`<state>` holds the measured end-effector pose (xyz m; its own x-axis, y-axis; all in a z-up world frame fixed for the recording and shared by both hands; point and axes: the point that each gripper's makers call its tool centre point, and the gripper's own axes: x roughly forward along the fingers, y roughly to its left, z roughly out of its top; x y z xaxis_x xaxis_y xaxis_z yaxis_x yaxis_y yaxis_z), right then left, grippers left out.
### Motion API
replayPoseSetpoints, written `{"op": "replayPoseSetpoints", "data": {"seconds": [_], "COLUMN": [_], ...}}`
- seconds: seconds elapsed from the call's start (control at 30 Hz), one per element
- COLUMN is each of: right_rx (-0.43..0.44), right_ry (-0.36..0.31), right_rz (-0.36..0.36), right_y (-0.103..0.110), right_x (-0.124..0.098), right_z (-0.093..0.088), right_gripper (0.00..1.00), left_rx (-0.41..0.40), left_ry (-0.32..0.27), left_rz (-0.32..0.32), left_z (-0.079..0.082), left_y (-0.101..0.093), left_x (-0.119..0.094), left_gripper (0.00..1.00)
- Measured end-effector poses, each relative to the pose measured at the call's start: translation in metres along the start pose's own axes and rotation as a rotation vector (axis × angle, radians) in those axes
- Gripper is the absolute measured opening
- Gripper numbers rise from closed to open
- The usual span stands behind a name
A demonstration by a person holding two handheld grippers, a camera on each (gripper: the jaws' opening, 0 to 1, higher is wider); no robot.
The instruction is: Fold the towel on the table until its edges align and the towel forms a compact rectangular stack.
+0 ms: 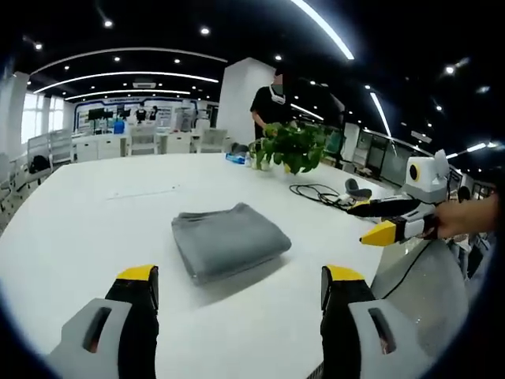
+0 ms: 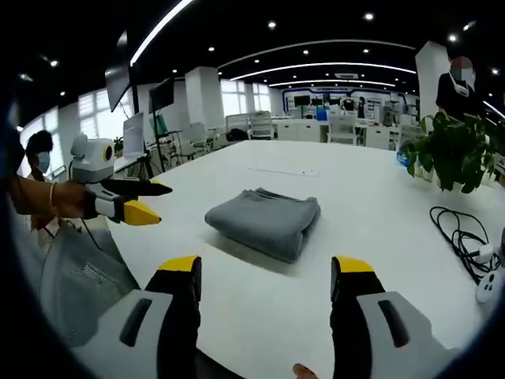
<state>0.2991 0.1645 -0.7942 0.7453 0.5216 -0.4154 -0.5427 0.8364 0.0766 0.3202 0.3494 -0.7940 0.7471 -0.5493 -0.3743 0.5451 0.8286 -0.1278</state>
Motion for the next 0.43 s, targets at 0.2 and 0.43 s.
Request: {"op": "replayPoseSetpoints", "data": {"seconds": [0.2,0.43], "right_rx": [0.003,0.013], "right_ry": [0.025,0.04], "right_rz": [0.013,0.017], "right_y": [0.005,0.007], "right_x": [0.0,-0.001], "right_z": [-0.013,-0.018], "right_gripper": [0.66,0.65], "left_rx": [0.002,-0.009], "left_ry": [0.012,0.016], "left_rz": [0.009,0.011], "left_z": [-0.006,-0.009], "left_y": [0.002,0.002], "left_x": [-0.004,-0.005], "left_gripper": [0.87,0.87]}}
